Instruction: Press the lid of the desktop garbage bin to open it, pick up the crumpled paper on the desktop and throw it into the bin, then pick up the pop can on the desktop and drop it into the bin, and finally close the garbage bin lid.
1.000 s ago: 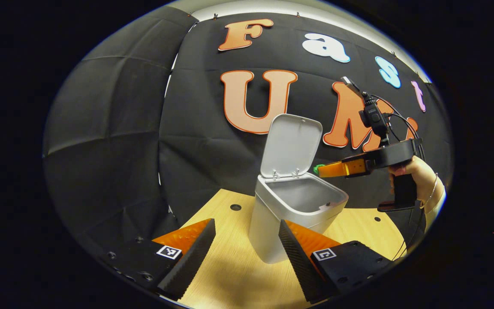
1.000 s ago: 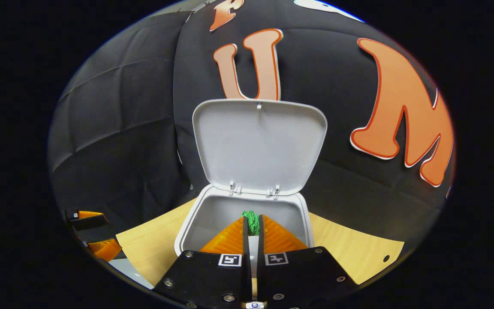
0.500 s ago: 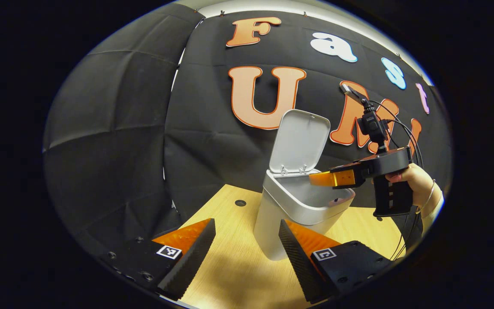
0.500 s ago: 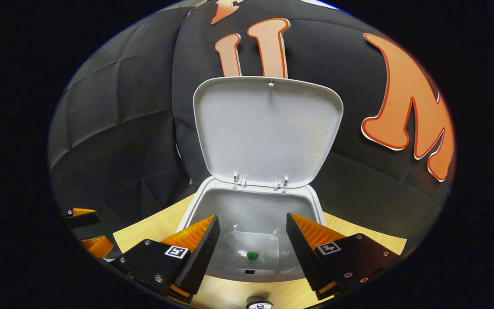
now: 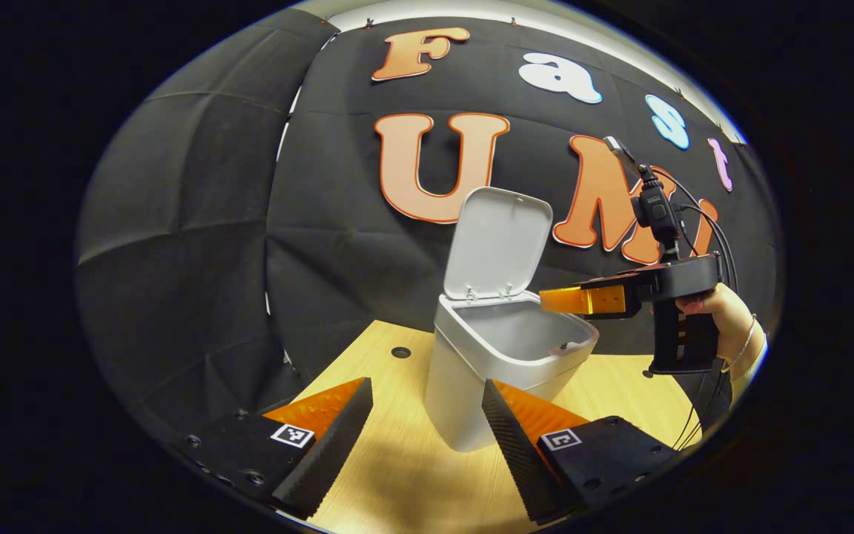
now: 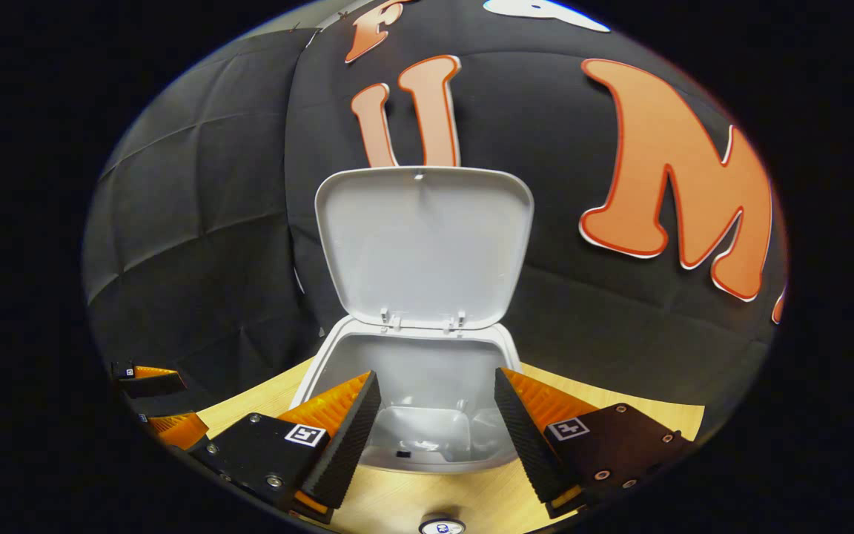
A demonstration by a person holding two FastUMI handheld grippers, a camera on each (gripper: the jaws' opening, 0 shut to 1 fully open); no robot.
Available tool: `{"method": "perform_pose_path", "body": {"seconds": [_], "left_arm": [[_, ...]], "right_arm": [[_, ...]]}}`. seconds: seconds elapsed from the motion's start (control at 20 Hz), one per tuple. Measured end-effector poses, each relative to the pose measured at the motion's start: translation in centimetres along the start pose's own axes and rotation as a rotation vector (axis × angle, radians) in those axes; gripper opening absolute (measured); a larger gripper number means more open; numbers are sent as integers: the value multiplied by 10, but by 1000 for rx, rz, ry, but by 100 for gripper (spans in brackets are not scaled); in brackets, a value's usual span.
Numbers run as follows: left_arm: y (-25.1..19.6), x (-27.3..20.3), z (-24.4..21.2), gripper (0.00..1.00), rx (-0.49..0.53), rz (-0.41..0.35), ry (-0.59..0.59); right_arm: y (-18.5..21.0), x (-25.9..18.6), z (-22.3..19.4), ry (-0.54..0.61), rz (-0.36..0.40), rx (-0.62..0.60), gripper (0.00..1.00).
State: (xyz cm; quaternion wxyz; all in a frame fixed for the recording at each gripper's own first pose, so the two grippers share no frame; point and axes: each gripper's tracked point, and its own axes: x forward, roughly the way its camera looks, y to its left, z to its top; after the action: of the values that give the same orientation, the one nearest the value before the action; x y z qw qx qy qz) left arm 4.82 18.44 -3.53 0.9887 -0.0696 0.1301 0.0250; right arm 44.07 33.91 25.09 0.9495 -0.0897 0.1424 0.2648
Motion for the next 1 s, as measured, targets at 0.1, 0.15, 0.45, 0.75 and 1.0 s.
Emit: {"method": "perform_pose_path", "body": {"seconds": [0.1,0.15,0.45,0.75,1.0], "left_arm": [[-14,4,1,95,13,-32,-4],[-24,6,0,95,18,-50,-2],[-87,23,-8,94,-23,-201,-1],[-146,39,-42,95,11,-299,66],[-190,45,-86,95,46,-363,142]], "right_arm": [[-18,-17,-2,-22,-25,30,93],[-30,-25,-4,-34,-43,44,93],[-108,-82,-28,-72,-182,122,93],[-162,-142,-71,-63,-298,176,93],[-191,-178,-104,-46,-357,238,93]]}}
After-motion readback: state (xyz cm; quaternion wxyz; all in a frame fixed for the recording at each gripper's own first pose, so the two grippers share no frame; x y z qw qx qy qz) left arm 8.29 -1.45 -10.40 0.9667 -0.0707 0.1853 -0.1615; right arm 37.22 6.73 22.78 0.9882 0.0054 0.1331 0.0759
